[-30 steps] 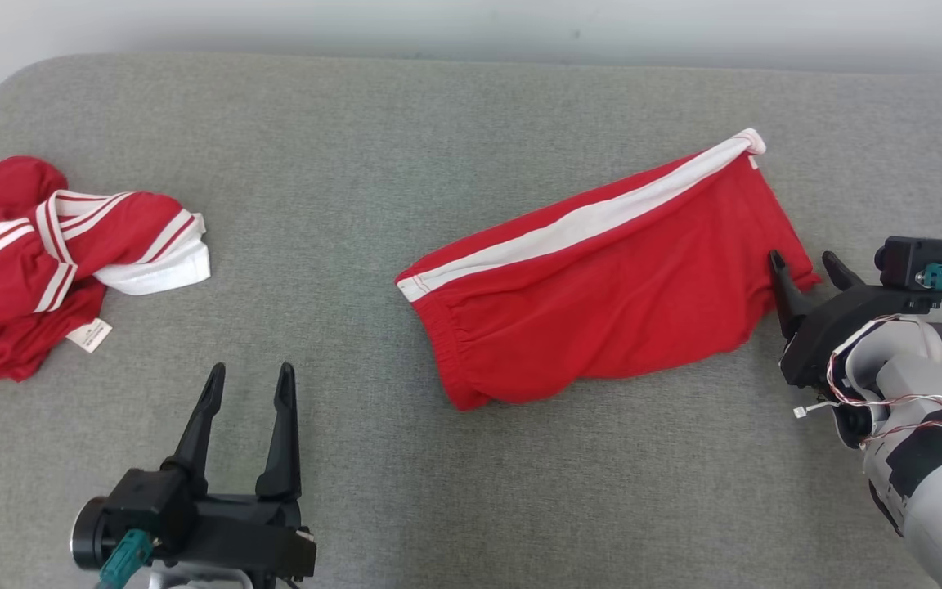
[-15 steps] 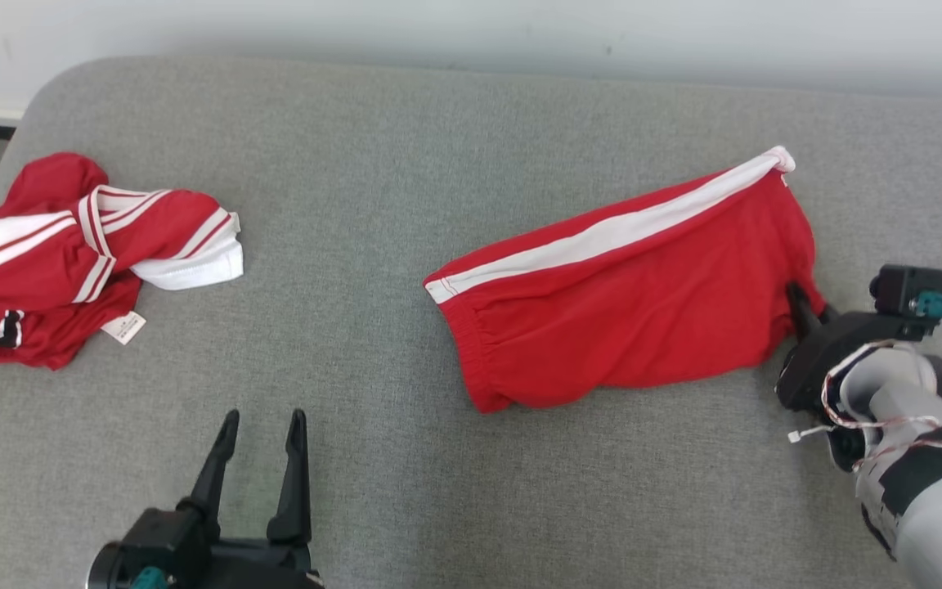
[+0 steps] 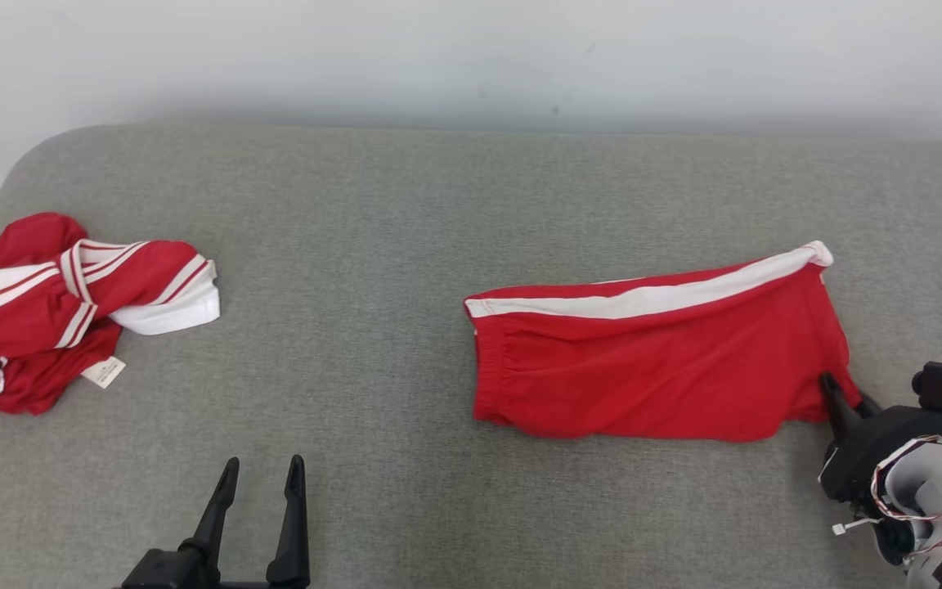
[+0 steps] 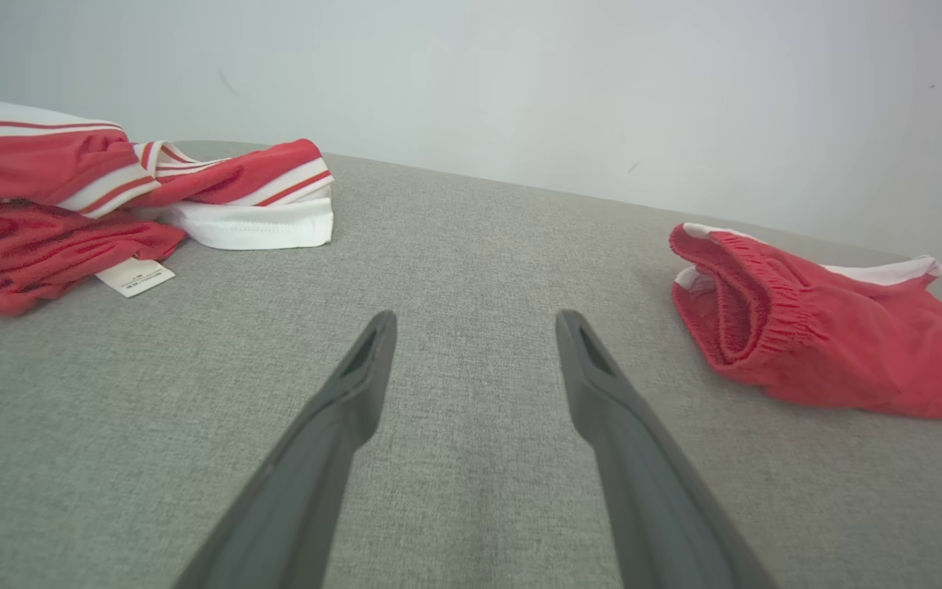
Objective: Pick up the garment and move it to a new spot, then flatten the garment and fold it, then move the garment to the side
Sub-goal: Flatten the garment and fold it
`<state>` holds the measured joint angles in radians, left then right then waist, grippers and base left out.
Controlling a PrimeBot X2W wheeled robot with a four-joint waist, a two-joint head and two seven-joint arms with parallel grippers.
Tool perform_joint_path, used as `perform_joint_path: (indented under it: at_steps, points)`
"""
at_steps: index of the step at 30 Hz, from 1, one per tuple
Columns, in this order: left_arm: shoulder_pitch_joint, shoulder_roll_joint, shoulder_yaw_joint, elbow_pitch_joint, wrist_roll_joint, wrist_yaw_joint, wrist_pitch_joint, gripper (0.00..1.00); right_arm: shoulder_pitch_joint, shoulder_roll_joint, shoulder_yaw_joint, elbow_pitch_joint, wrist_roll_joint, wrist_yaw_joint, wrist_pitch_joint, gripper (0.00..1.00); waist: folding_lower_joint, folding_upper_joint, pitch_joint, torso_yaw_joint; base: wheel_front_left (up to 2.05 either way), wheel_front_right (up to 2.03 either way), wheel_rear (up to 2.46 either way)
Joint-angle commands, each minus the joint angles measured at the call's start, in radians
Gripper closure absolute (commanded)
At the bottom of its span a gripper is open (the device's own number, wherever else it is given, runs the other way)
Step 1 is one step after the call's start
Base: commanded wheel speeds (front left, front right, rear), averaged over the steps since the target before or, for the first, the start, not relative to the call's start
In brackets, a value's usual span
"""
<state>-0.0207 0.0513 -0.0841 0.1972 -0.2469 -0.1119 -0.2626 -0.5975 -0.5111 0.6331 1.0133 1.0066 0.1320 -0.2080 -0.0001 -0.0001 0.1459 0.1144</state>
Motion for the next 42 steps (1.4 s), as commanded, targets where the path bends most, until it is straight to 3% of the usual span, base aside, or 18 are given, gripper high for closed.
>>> perform_joint_path:
  at_steps: [1,2,6,17,18,19,20,21,34,42]
  points:
    - [0.009,-0.001,0.002,-0.004,-0.007,0.004,-0.003,0.0,0.003,-0.006,0.001,-0.005,0.004,-0.003,-0.003,0.13,0.0001,0.0001,-0.005,-0.013,0.0,0.0,0.0]
    - [0.011,-0.002,0.001,-0.003,-0.008,0.003,-0.003,0.0,0.002,-0.011,0.002,-0.007,0.006,-0.003,-0.002,0.0,0.0001,0.0001,-0.004,-0.014,0.0,0.0,0.0]
    - [0.008,-0.001,0.0,-0.007,-0.005,0.001,-0.003,0.0,-0.063,-0.014,0.006,0.006,-0.018,-0.003,-0.007,0.0,0.0001,0.0001,0.008,-0.016,0.0,0.0,0.0]
    - [-0.019,-0.001,-0.026,-0.004,-0.017,0.015,-0.003,0.0,-0.162,0.044,0.023,0.192,-0.041,-0.003,0.09,0.0,0.0001,0.0001,0.041,0.023,0.0,0.0,0.0]
    - [-0.016,-0.002,-0.023,-0.004,-0.018,0.014,-0.003,0.0,-0.153,0.052,0.027,0.194,-0.036,-0.003,0.104,0.39,0.0001,0.0001,0.039,0.022,0.0,0.0,0.0]
    - [-0.012,-0.002,-0.019,-0.003,-0.019,0.016,-0.003,0.0,-0.143,0.059,0.033,0.194,-0.034,-0.002,0.118,0.61,0.0001,0.0001,0.036,0.019,0.0,0.0,0.0]
    - [-0.009,-0.002,-0.017,-0.003,-0.019,0.017,-0.003,0.0,-0.134,0.062,0.036,0.192,-0.027,-0.002,0.13,0.91,0.0001,0.0001,0.035,0.017,0.0,0.0,0.0]
    - [-0.005,-0.002,-0.013,-0.003,-0.02,0.017,-0.003,0.0,-0.127,0.066,0.034,0.191,-0.019,-0.002,0.138,1.0,0.0001,0.0001,0.031,0.014,0.0,0.0,0.0]
    - [0.021,-0.001,0.007,0.004,-0.003,0.012,-0.003,0.0,-0.11,-0.049,0.019,0.184,0.014,-0.003,0.065,1.0,0.0001,0.0001,-0.017,-0.018,0.0,0.0,0.0]
    - [0.058,-0.001,0.036,-0.002,0.007,0.019,-0.003,0.0,-0.116,-0.032,0.062,0.049,-0.007,-0.003,0.009,1.0,0.0001,0.0001,-0.049,-0.058,0.0,0.0,0.0]
